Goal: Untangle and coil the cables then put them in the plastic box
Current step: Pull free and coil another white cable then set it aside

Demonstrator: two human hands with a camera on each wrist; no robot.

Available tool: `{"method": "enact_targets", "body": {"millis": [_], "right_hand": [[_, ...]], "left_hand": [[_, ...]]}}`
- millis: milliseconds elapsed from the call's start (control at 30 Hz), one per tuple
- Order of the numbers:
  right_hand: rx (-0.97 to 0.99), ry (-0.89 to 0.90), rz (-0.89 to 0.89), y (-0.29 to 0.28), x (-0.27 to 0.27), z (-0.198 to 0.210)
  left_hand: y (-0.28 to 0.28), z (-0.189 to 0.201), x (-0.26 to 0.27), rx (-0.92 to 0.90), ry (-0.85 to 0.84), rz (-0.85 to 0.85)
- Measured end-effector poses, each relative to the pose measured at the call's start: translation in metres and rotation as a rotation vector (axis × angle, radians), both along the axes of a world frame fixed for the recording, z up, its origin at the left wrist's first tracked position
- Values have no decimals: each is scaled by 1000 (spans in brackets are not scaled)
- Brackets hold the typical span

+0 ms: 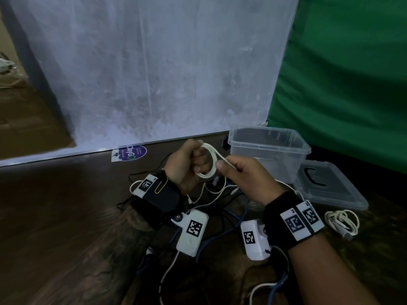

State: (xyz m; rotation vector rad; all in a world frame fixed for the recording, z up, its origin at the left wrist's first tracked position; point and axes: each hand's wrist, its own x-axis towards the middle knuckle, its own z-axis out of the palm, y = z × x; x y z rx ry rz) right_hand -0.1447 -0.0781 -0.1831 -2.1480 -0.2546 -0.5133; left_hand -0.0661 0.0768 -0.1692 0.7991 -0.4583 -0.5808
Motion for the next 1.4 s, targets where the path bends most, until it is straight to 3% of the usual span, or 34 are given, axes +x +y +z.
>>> {"method": "enact_targets", "body": {"millis": [200,267,433,733,900,1033,1233,1333,1400], "right_hand": [[102,155,76,-9,-1,0],[243,222,74,-11,-2,1],[116,183,48,-24,1,-9],[325,134,-28,-21,3,-7],[120,64,-104,-12,4,-10],[154,12,-111,-16,4,-10],[317,4,0,-2,0,0],[410,109,75,-4,-2,3],[402,141,84,0,-4,5]], "left_hand": [[7,2,11,-85,59,102],[6,-2,13,-97,73,90],[10,-4,18,-190,112,-5],[-3,-10,7,-142,163,-30],[-8,-18,0,-136,154,-174],[-10,-22,2,-102,122,-217],[-15,-25,-4,-34,81,-128],[-18,-22,-7,-20,41,37],[-19,-23,-6,122,-87,169]]}}
